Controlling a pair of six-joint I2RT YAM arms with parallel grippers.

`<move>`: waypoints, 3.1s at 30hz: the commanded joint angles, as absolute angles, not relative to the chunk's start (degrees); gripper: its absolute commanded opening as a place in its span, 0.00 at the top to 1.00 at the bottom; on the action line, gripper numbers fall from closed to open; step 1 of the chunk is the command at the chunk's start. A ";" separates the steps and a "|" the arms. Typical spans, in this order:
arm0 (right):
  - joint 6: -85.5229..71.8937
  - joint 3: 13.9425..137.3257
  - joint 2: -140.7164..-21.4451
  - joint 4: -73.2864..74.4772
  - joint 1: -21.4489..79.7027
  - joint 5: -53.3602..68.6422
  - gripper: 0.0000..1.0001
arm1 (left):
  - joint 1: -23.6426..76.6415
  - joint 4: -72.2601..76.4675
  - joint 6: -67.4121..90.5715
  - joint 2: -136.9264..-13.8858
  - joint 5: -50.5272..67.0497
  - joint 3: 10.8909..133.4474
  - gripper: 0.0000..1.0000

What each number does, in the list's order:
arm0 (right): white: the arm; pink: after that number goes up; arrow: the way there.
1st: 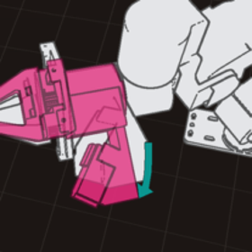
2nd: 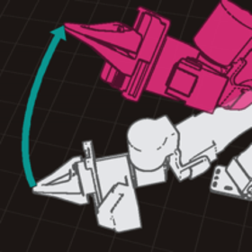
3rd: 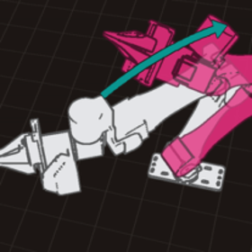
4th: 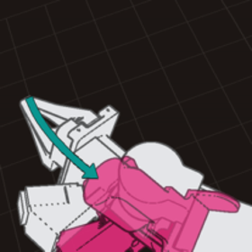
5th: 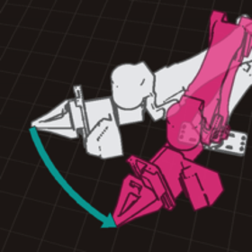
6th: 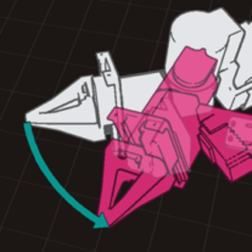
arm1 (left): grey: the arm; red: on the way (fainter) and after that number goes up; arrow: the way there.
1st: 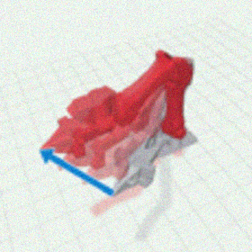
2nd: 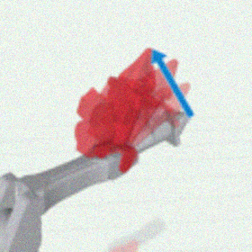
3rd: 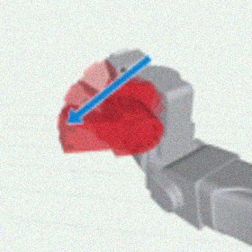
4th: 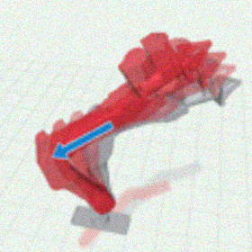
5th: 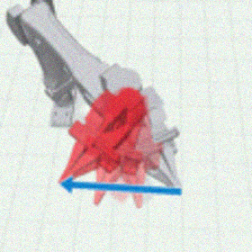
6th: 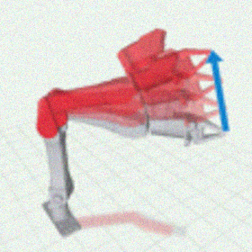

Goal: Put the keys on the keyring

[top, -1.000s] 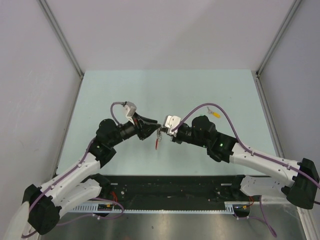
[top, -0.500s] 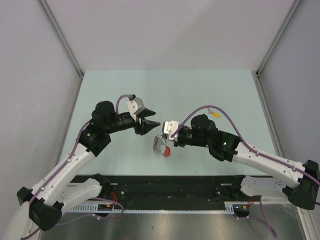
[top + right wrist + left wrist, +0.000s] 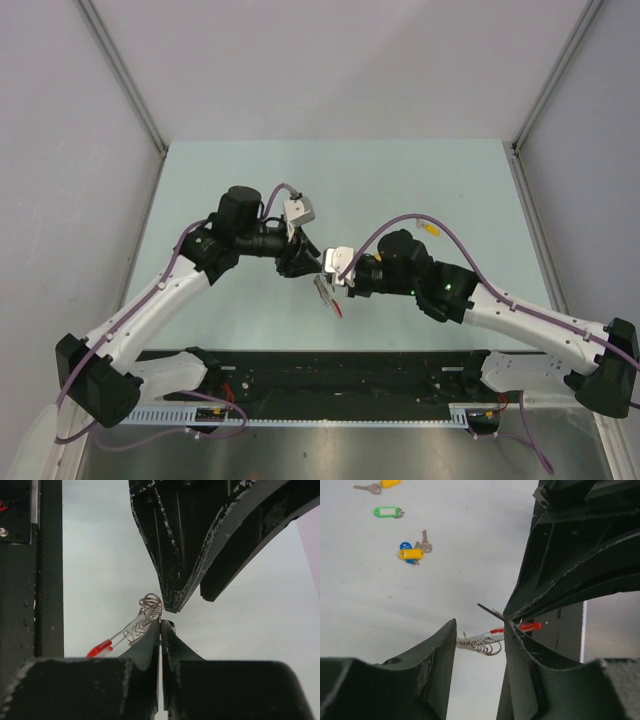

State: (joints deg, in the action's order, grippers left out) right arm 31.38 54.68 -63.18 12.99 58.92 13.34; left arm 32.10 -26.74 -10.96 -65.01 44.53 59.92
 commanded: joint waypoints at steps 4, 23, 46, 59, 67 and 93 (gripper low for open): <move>32.08 57.74 -63.54 11.43 59.41 12.57 1.00 | 31.73 -30.77 -6.78 -67.32 52.03 64.77 0.53; 32.25 57.74 -63.90 11.87 59.94 11.51 1.00 | 31.03 -37.09 -6.77 -69.87 52.29 66.62 0.65; 32.34 57.74 -64.25 11.51 60.20 11.07 1.00 | 31.03 -40.34 -10.37 -69.96 54.67 65.92 0.75; 32.34 57.83 -64.42 11.43 60.21 10.64 1.00 | 31.90 -40.17 -10.11 -70.84 56.69 65.39 0.77; 32.34 57.74 -64.51 11.43 60.29 10.46 1.00 | 32.34 -39.81 -9.84 -70.66 56.87 64.60 0.76; 32.34 57.74 -63.63 11.69 60.56 8.88 1.00 | 33.31 -42.63 -13.45 -70.75 53.88 63.19 0.81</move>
State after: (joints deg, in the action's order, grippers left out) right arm 31.77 54.78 -64.53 14.68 60.31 10.31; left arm 32.86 -38.50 -10.59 -71.09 51.16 63.57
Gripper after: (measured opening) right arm 0.009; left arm 0.189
